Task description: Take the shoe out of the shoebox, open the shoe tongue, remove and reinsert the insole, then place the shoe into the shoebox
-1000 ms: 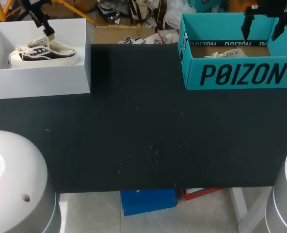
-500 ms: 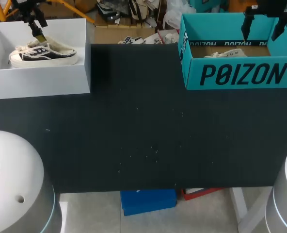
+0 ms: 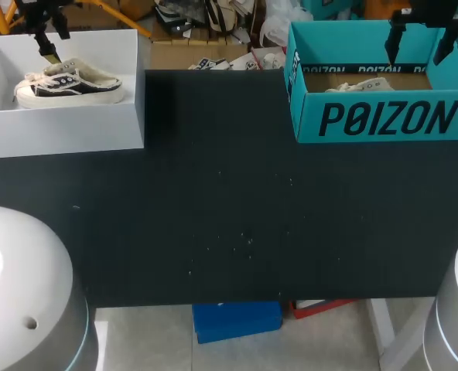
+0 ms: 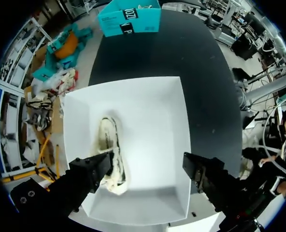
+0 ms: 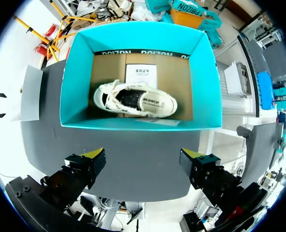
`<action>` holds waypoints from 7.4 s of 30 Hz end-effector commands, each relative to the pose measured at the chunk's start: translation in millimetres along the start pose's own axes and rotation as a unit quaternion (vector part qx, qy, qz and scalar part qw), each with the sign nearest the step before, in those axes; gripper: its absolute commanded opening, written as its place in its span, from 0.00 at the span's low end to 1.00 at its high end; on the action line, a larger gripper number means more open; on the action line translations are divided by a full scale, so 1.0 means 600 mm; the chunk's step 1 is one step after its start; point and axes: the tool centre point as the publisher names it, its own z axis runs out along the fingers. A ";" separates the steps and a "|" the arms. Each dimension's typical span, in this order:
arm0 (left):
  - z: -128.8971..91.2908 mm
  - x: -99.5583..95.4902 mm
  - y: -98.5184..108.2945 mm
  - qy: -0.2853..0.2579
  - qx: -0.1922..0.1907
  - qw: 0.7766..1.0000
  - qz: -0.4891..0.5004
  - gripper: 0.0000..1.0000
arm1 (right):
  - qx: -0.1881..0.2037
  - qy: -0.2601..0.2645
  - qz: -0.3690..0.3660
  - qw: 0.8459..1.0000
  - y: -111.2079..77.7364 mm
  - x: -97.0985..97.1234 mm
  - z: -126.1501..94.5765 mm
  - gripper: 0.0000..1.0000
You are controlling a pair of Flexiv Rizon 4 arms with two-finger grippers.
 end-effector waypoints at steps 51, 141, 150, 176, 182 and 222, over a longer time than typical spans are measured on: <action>0.209 -0.099 0.088 0.057 -0.036 0.997 -0.040 1.00 | 0.001 0.000 0.000 1.000 0.001 0.000 0.000 1.00; -0.267 0.165 -0.226 -0.213 -0.036 0.976 0.003 0.00 | 0.001 0.000 0.000 1.000 0.001 0.000 0.000 1.00; -0.214 0.273 -0.271 -0.252 -0.014 0.968 0.000 0.00 | 0.001 0.000 0.000 1.000 0.001 0.000 0.000 1.00; -0.157 0.329 -0.295 -0.195 0.030 0.979 0.051 0.00 | 0.001 0.000 0.000 1.000 0.001 0.000 0.000 1.00; -0.154 0.336 -0.302 -0.203 0.023 0.978 0.050 0.00 | 0.001 0.000 0.000 1.000 0.001 0.000 0.000 1.00; 0.190 0.386 -0.443 -0.268 0.060 0.960 0.055 0.00 | 0.001 0.000 0.000 1.000 0.001 0.000 0.000 1.00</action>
